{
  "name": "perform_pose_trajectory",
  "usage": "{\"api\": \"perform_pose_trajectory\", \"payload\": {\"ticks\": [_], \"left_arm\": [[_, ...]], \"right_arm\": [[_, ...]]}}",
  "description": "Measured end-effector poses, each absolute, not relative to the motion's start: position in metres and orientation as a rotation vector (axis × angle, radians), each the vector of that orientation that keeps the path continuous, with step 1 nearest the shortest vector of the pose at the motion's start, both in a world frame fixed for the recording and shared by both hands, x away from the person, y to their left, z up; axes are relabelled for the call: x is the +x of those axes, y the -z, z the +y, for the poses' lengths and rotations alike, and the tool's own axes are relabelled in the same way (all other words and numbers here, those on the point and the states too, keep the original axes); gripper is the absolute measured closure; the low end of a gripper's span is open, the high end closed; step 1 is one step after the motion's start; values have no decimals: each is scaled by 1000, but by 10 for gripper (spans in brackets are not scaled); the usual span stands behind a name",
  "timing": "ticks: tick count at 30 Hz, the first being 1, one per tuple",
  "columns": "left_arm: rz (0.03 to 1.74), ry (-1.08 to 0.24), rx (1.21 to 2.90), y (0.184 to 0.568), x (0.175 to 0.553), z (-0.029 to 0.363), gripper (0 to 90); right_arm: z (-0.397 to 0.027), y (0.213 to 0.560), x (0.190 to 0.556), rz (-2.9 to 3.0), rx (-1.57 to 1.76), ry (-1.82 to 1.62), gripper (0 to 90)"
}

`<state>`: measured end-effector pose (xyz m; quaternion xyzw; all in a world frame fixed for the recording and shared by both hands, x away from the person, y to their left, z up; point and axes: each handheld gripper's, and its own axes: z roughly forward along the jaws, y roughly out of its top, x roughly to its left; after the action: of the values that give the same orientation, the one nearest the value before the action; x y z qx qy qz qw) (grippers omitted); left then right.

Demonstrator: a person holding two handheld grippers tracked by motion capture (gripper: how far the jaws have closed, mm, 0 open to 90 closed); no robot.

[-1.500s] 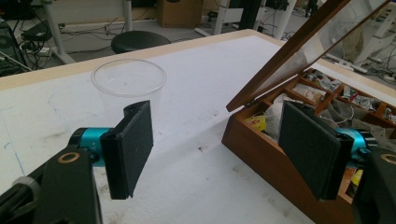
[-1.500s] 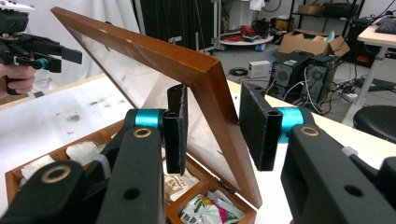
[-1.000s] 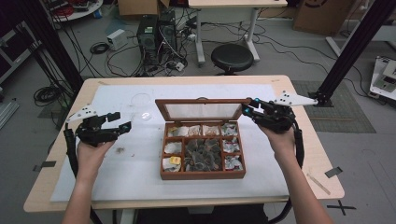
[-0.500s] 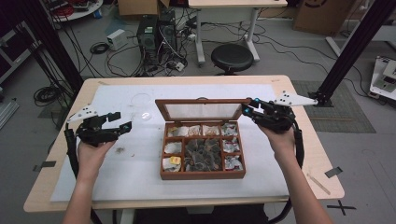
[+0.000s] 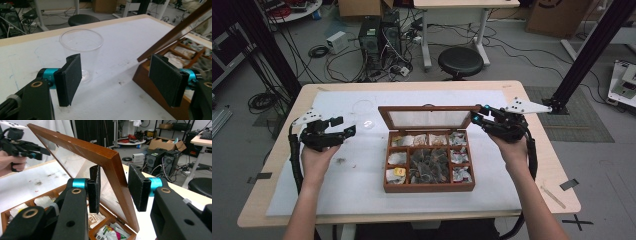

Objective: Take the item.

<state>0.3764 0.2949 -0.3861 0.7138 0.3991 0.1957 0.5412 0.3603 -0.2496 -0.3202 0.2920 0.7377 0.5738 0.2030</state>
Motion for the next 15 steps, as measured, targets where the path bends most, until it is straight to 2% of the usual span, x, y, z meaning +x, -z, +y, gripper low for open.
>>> {"api": "perform_pose_trajectory", "payload": {"ticks": [7,15], "left_arm": [[974,-472,1717,393,388,290,267],[889,-454,1755,381,369,279,267]], "right_arm": [[-249,320,360,2058,821,-1600,644],[-249,320,360,2056,814,-1594,644]]}}
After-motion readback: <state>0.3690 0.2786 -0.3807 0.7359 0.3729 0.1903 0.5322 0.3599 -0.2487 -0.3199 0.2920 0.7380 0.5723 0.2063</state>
